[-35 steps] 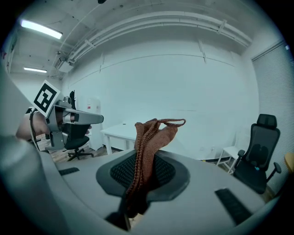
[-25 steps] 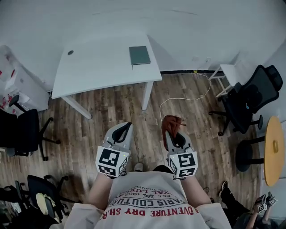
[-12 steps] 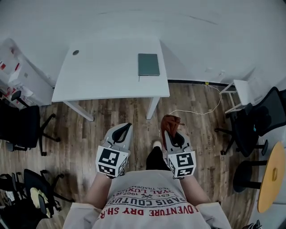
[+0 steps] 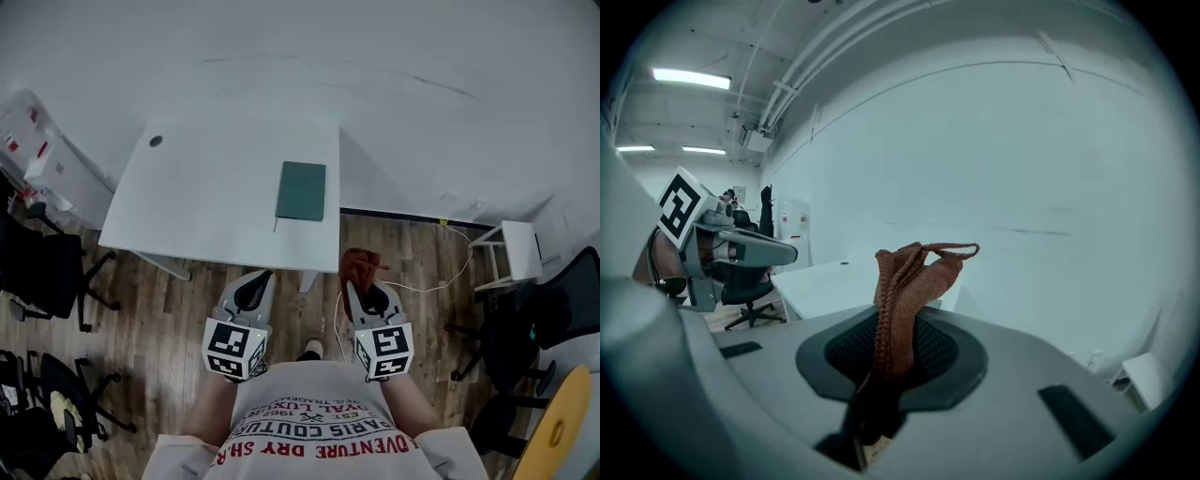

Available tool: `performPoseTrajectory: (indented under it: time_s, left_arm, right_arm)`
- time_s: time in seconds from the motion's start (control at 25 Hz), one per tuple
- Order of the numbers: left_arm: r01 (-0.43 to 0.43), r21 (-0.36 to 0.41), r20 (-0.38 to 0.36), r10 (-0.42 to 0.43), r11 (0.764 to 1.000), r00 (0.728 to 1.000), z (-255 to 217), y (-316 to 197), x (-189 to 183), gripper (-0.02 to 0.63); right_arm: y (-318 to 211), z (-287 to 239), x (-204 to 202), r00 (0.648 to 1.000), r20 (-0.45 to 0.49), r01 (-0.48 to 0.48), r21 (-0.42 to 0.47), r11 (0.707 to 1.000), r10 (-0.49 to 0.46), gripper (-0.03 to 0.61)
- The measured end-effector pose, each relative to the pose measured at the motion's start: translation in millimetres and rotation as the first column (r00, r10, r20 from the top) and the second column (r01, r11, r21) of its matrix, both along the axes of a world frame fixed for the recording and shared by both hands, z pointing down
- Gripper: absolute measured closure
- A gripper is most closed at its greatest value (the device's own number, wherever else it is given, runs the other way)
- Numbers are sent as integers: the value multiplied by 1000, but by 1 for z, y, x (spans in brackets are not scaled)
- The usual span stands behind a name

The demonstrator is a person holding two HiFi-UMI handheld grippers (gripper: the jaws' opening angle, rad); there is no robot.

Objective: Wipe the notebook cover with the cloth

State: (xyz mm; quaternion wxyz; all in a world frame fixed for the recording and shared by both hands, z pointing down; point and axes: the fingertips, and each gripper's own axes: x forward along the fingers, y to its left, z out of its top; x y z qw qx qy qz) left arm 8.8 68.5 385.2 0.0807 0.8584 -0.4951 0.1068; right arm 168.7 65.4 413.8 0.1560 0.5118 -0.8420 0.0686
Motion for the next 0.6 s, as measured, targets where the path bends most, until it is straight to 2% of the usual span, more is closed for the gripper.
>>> performPoseTrajectory:
  time_s: [0.16, 0.4, 0.6]
  left_arm:
    - [26, -32, 24, -26, 999, 999, 10, -30, 13, 603]
    - [89, -75, 29, -87, 993, 996, 27, -80, -6, 604]
    - [41, -92, 16, -40, 995, 999, 44, -138, -4, 603]
  right_arm:
    - [-39, 7, 17, 1000, 2, 22, -24, 999, -22, 503]
    - [-88, 29, 17, 1000, 11, 27, -83, 996, -27, 502]
    - [-132, 38, 3, 1000, 0, 14, -101, 995, -14, 502]
